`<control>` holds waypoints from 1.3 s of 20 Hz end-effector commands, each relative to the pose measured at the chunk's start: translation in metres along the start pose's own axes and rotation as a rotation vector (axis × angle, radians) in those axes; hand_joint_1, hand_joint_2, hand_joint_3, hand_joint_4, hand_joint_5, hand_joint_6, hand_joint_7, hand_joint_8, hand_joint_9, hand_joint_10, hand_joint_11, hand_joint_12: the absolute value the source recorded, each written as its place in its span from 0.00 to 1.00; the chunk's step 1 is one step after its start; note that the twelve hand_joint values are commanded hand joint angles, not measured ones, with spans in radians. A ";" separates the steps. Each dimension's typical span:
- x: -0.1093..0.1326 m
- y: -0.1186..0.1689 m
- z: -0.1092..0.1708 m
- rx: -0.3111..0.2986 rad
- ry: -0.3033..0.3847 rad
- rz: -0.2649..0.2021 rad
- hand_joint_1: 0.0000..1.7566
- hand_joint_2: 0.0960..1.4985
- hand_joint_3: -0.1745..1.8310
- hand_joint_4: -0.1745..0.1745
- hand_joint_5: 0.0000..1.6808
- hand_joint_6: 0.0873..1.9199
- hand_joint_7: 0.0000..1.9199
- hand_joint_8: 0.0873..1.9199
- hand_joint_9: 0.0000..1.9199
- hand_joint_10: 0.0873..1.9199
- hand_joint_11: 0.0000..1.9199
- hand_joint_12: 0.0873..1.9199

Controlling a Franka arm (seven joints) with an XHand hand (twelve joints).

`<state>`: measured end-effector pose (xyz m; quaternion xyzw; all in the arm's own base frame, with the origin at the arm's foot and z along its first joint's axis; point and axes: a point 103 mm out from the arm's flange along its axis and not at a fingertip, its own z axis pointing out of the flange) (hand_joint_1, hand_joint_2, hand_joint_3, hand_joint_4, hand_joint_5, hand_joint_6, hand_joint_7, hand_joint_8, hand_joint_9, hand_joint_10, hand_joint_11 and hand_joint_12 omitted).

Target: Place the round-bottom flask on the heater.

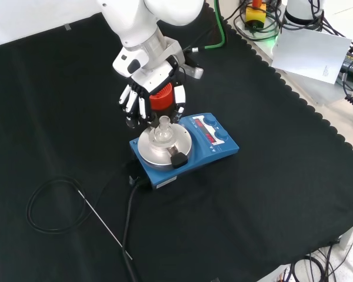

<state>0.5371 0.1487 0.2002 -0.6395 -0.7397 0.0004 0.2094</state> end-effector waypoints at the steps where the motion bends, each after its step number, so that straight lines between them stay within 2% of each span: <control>1: -0.002 -0.002 0.004 0.025 -0.008 0.003 0.61 0.54 0.29 0.91 0.66 0.43 0.21 0.35 0.35 0.30 0.17 0.69; 3: -0.002 -0.004 0.002 0.027 -0.012 0.001 0.58 0.47 0.34 0.53 0.59 0.40 0.19 0.35 0.34 0.30 0.17 0.69; 4: -0.002 -0.004 0.001 0.026 -0.013 0.002 0.57 0.42 0.38 0.43 0.56 0.39 0.19 0.35 0.34 0.30 0.17 0.69; 5: -0.002 -0.004 0.001 0.027 -0.015 0.004 0.56 0.39 0.40 0.38 0.54 0.38 0.18 0.35 0.33 0.31 0.16 0.69; 10: -0.001 -0.013 -0.008 0.014 -0.018 0.006 0.53 0.34 0.42 0.39 0.40 0.37 0.17 0.34 0.32 0.31 0.15 0.70; 14: -0.001 -0.027 -0.017 -0.001 -0.018 0.011 0.53 0.33 0.42 0.40 0.34 0.35 0.16 0.34 0.31 0.31 0.15 0.70; 22: -0.005 -0.071 -0.048 -0.066 -0.011 0.034 0.52 0.34 0.41 0.41 0.32 0.32 0.15 0.34 0.30 0.32 0.14 0.70; 26: -0.004 -0.095 -0.053 -0.081 -0.007 0.041 0.52 0.35 0.41 0.40 0.32 0.32 0.15 0.34 0.30 0.32 0.14 0.70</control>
